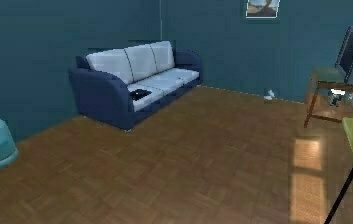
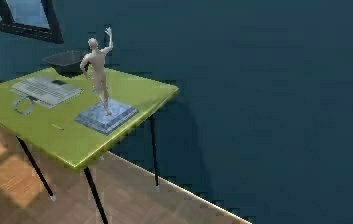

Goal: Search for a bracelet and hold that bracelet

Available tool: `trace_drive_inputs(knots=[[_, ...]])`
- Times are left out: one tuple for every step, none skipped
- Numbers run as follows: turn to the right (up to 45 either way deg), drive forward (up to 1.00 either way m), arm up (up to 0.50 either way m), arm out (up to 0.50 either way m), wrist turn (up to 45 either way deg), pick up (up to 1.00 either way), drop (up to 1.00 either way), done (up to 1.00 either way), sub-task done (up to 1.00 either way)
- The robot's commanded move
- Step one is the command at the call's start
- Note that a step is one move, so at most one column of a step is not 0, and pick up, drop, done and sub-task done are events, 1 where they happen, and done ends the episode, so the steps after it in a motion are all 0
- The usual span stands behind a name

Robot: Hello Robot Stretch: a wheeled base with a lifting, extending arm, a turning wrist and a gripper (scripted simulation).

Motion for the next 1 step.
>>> trace_drive_inputs(knots=[[-33.0, 0.0, 0.0, 0.0, 0.0, 0.0, 0.0, 0.0, 0.0]])
